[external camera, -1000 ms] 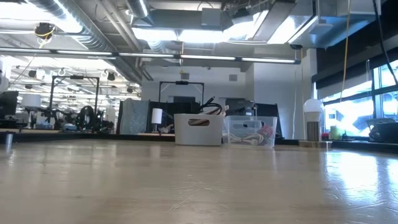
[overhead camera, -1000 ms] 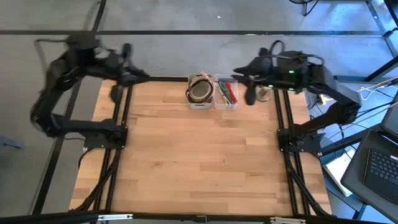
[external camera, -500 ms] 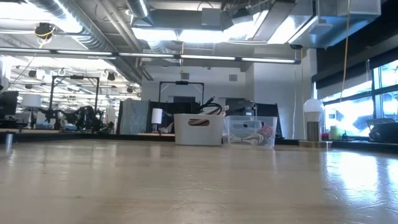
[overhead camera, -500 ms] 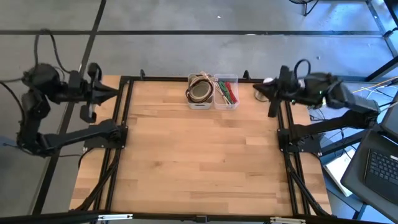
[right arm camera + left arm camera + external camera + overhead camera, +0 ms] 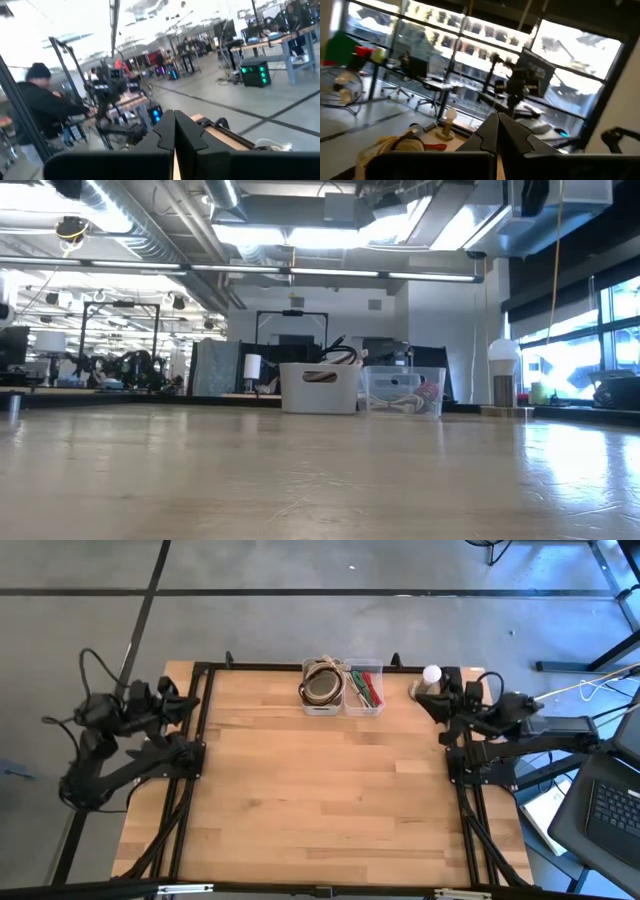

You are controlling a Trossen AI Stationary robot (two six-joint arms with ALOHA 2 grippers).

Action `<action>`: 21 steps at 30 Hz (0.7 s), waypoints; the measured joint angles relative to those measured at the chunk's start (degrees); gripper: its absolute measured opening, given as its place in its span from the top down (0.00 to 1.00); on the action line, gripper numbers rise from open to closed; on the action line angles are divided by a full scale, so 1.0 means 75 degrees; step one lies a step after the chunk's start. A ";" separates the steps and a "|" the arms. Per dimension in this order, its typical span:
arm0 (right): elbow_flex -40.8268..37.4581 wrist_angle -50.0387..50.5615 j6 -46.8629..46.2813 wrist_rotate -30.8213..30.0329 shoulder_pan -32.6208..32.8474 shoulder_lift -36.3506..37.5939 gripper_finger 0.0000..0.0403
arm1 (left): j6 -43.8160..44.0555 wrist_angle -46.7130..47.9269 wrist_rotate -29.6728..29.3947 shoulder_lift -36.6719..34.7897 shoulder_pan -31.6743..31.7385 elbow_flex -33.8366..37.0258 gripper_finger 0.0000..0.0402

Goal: Pick & Place USB Port
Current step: Return to Home Position

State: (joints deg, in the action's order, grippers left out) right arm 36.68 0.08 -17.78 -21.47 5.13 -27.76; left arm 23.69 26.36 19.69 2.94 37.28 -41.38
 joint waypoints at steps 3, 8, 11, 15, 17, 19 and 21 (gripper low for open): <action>-0.0781 -0.1016 -0.0170 0.0006 0.0000 0.0091 1.00 | 0.0427 -0.0263 -0.0390 -0.0389 0.0000 0.0618 1.00; -0.1900 -0.2715 -0.0572 0.0008 0.0000 -0.0056 1.00 | 0.0863 -0.1256 -0.0196 -0.0120 -0.0016 0.1569 1.00; -0.2266 -0.3312 -0.0605 0.0071 0.0000 -0.0160 1.00 | 0.1020 -0.2013 -0.0236 0.0017 -0.0020 0.2298 1.00; -0.2529 -0.3310 -0.0531 0.0416 0.0000 -0.0210 1.00 | 0.0912 -0.2565 -0.0570 -0.0006 -0.0020 0.2998 1.00; -0.2653 -0.3089 -0.0134 0.0589 0.0000 -0.0277 1.00 | 0.0630 -0.2478 -0.0684 0.0010 -0.0018 0.3311 1.00; -0.2781 -0.2727 0.0321 0.0615 0.0000 -0.0351 1.00 | 0.0247 -0.2542 -0.0687 -0.0005 -0.0020 0.3574 0.99; -0.2888 -0.2344 0.0831 0.0613 0.0000 -0.0433 1.00 | 0.0106 -0.2510 -0.0683 0.0002 -0.0020 0.3821 0.99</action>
State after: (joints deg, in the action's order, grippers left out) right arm 15.02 -17.49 -11.55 -16.88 5.13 -31.00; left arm 24.48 7.54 14.56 2.96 37.12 -12.72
